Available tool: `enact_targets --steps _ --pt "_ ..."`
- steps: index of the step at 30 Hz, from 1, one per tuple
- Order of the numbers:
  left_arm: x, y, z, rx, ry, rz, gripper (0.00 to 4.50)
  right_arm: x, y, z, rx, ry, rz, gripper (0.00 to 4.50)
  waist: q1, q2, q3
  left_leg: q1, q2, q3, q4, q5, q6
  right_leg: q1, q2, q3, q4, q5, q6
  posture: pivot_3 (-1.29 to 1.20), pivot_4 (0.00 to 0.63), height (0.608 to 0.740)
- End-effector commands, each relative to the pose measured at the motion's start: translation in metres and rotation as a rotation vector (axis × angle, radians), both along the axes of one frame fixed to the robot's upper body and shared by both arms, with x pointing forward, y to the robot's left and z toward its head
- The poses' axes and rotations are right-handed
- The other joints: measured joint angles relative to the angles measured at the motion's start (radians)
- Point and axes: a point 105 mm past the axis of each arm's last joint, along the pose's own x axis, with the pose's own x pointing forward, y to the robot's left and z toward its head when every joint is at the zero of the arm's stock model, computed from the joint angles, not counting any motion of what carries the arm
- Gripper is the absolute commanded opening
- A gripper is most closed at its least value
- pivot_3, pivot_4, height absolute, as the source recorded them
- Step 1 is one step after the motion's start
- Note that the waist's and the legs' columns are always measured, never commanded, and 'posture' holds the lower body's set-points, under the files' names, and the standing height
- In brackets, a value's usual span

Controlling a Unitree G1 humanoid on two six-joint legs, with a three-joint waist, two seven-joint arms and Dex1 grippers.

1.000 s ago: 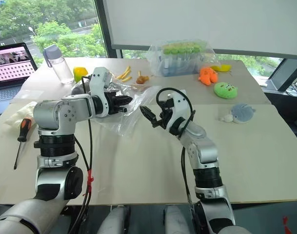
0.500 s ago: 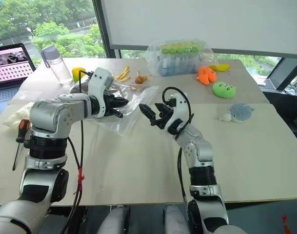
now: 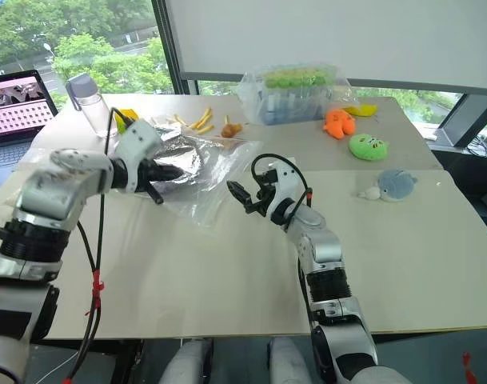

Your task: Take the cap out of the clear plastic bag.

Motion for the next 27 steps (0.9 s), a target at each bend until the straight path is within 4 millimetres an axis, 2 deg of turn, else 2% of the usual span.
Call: enact_targets --steps 1,2,4,6,9,12,14,15,18,19,22,25,27 --pt "-0.029 -0.007 0.008 0.126 -0.129 -0.288 0.06 -0.002 -0.007 0.014 0.009 -0.059 -0.014 4.5 0.001 0.0 0.0 0.0 0.0 0.0 -0.001 0.0 0.0 -0.001 0.0 0.0 0.0 0.0 -0.001 0.0 0.15 0.74" --pt "-0.033 -0.004 0.009 0.117 -0.133 -0.302 0.06 -0.003 -0.008 0.013 0.007 -0.057 -0.015 4.5 0.001 0.0 0.0 0.0 0.0 0.0 -0.003 0.0 0.0 -0.001 0.0 0.0 0.0 -0.001 -0.002 0.0 0.15 0.74" --pt "-0.036 0.018 0.008 0.155 -0.185 -0.292 0.06 -0.003 -0.012 0.009 -0.004 -0.049 -0.023 4.5 0.001 0.0 0.0 0.0 0.001 0.0 -0.005 0.0 0.0 -0.002 0.0 -0.001 0.001 -0.002 -0.003 0.0 0.15 0.74" --pt "-0.038 0.03 0.006 0.182 -0.213 -0.283 0.06 -0.004 -0.014 0.008 -0.007 -0.047 -0.027 4.5 0.0 0.0 0.0 0.001 0.001 0.0 -0.006 0.0 0.0 -0.002 0.001 -0.001 0.001 -0.003 -0.004 0.0 0.15 0.74" --pt "-0.052 0.054 -0.025 0.236 -0.162 -0.286 0.06 -0.003 -0.015 0.008 -0.007 -0.043 -0.029 4.5 -0.003 0.0 0.0 0.002 0.001 0.001 -0.006 0.0 0.0 -0.002 0.0 -0.001 0.001 -0.003 -0.003 0.0 0.15 0.74" --pt "-0.052 0.06 -0.034 0.198 -0.145 -0.247 0.06 -0.001 -0.013 0.009 -0.01 -0.044 -0.024 4.5 -0.001 0.0 0.0 0.004 0.002 0.002 -0.006 0.0 0.0 0.0 0.0 0.0 0.002 -0.003 -0.004 0.0 0.15 0.74" --pt "-0.051 0.06 -0.032 0.189 -0.168 -0.244 0.58 -0.001 -0.012 0.01 -0.014 -0.047 -0.02 4.5 0.007 0.0 0.0 0.004 0.002 0.002 -0.006 0.0 0.0 0.0 0.0 -0.001 0.002 -0.004 -0.006 0.0 0.15 0.74" --pt "-0.05 0.061 -0.031 0.193 -0.185 -0.243 0.71 -0.001 -0.012 0.01 -0.015 -0.048 -0.018 4.5 0.011 0.0 0.0 0.004 0.002 0.002 -0.006 0.0 0.0 0.0 0.0 -0.002 0.002 -0.005 -0.007 0.0 0.15 0.74" --pt "-0.043 0.07 -0.028 0.32 -0.289 -0.25 1.85 -0.002 -0.011 0.01 -0.018 -0.05 -0.015 4.5 0.017 0.0 0.0 0.004 0.002 0.002 -0.005 0.001 0.001 0.001 0.0 -0.001 0.002 -0.005 -0.009 0.0 0.15 0.74" --pt "-0.04 0.072 -0.026 0.35 -0.329 -0.257 2.33 -0.002 -0.012 0.01 -0.019 -0.05 -0.015 4.5 0.019 0.0 0.0 0.004 0.002 0.002 -0.005 0.001 0.001 0.001 0.0 -0.001 0.002 -0.005 -0.009 0.0 0.15 0.74" --pt "-0.03 0.07 -0.018 0.41 -0.453 -0.269 3.39 -0.004 -0.013 0.01 -0.021 -0.051 -0.017 4.5 0.022 0.0 0.0 0.004 0.002 0.002 -0.005 0.001 0.001 0.0 0.0 -0.001 0.002 -0.004 -0.009 0.0 0.15 0.74" --pt "-0.018 0.074 -0.02 0.498 -0.531 -0.257 4.47 -0.005 -0.013 0.011 -0.022 -0.052 -0.013 4.5 0.024 0.0 0.0 0.004 0.002 0.002 -0.005 0.001 0.002 0.0 0.0 -0.001 0.002 -0.001 -0.004 0.0 0.15 0.74" --pt "-0.007 0.081 -0.03 0.562 -0.551 -0.226 4.47 -0.008 -0.012 0.011 -0.031 -0.051 0.003 4.5 0.024 0.0 0.0 0.004 0.002 0.003 -0.005 0.001 0.002 0.0 0.0 -0.001 0.002 -0.001 -0.003 0.0 0.15 0.74"
